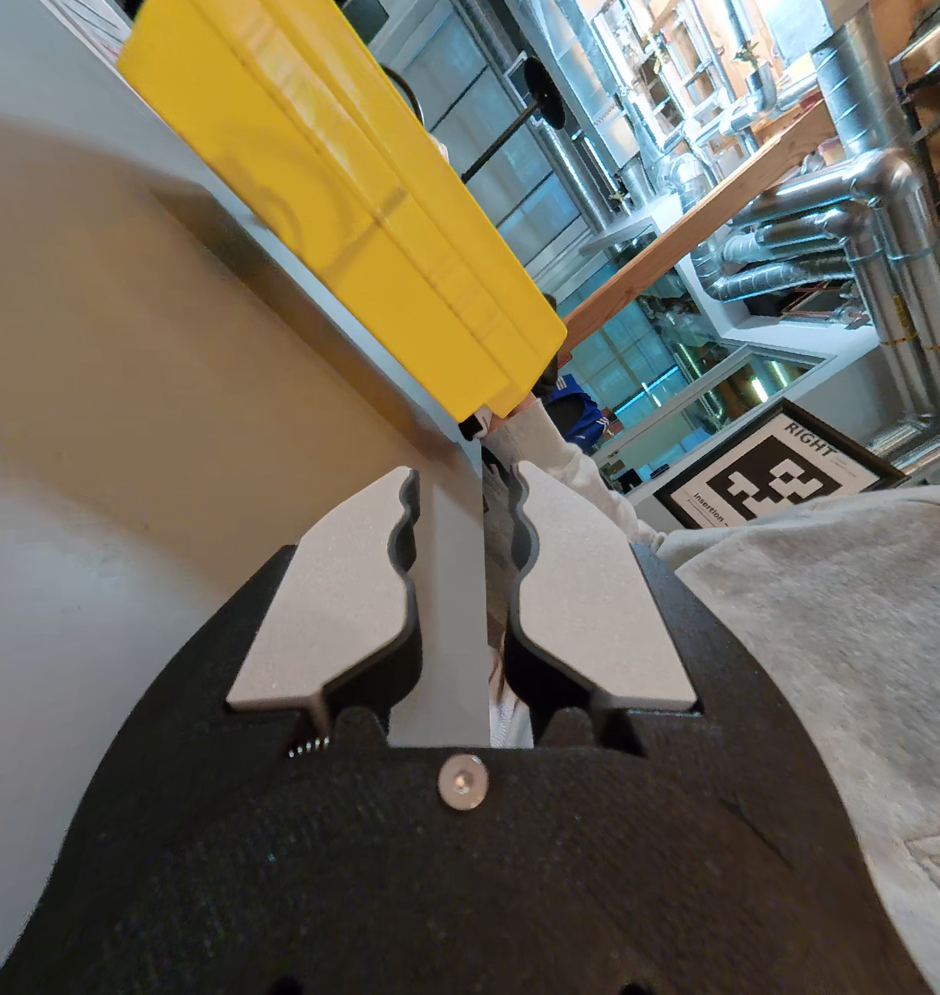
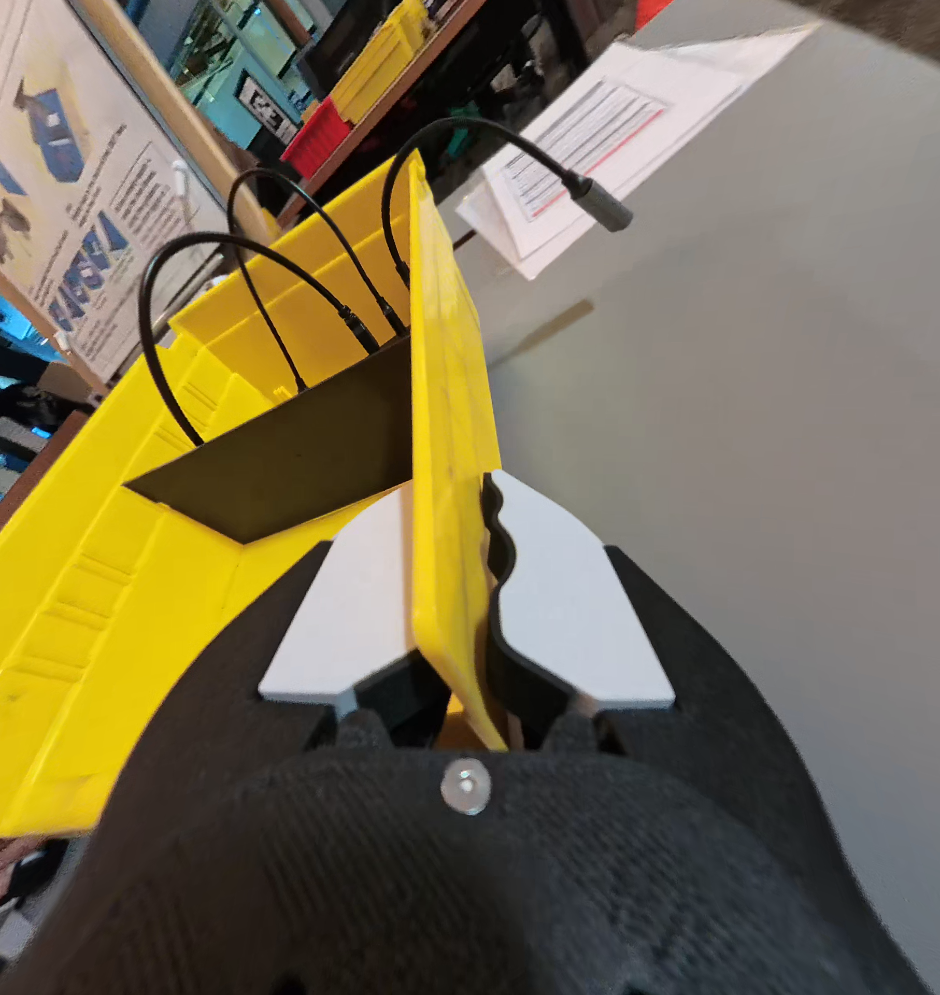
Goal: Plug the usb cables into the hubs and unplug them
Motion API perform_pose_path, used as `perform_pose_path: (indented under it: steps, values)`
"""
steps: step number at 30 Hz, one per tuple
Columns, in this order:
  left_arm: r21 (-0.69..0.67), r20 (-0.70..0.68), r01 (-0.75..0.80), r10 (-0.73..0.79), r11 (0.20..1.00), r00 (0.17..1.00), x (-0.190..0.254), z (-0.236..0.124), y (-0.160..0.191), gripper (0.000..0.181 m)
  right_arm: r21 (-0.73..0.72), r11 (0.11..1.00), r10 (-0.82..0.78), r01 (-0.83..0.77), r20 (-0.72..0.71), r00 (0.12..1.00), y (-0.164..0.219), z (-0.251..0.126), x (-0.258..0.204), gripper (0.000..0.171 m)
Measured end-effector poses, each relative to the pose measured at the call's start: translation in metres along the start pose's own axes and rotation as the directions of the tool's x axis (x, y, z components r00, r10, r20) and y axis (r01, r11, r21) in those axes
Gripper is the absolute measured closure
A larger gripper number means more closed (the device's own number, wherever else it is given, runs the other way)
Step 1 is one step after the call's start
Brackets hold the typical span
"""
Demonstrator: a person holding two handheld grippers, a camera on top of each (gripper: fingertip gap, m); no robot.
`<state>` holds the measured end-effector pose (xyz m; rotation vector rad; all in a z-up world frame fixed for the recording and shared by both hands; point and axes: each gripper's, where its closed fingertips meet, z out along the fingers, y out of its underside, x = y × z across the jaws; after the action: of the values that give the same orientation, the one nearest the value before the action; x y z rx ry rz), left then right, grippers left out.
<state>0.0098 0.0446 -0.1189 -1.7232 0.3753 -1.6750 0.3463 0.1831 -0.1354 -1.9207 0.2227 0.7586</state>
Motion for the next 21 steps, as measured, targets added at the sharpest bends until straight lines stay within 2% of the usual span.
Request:
perform_pose_path:
  steps: [4,9,14,16,17,19,21]
  values:
    - [-0.004,0.038,-0.050,0.050,0.999,0.998,0.005,-0.013,0.007,0.149,-0.065,0.997,-0.023,0.029,0.088,0.996,0.014,0.027,-0.032,0.161]
    - [0.028,0.148,-0.119,0.113,0.993,0.983,0.005,-0.040,0.008,0.147,-0.145,0.984,-0.075,0.101,0.174,0.982,0.035,0.061,-0.071,0.161]
    - [0.117,0.332,-0.228,0.178,0.967,0.926,0.004,-0.082,-0.002,0.142,-0.209,0.966,-0.101,0.154,0.246,0.964,0.055,0.093,-0.106,0.161]
    - [0.120,0.475,-0.362,0.267,0.925,0.839,0.006,-0.104,-0.009,0.143,-0.230,0.959,-0.096,0.164,0.278,0.956,0.063,0.105,-0.120,0.161]
    - [0.117,0.565,-0.456,0.318,0.882,0.761,0.010,-0.118,-0.016,0.145,-0.238,0.956,-0.096,0.170,0.294,0.951,0.066,0.110,-0.127,0.161]
    - [0.103,0.735,-0.646,0.380,0.756,0.562,0.027,-0.152,-0.033,0.144,-0.251,0.950,-0.097,0.185,0.324,0.941,0.073,0.120,-0.141,0.161]
    - [0.070,0.856,-0.766,0.356,0.639,0.375,0.046,-0.188,-0.043,0.143,-0.262,0.944,-0.100,0.199,0.347,0.933,0.080,0.129,-0.153,0.161]
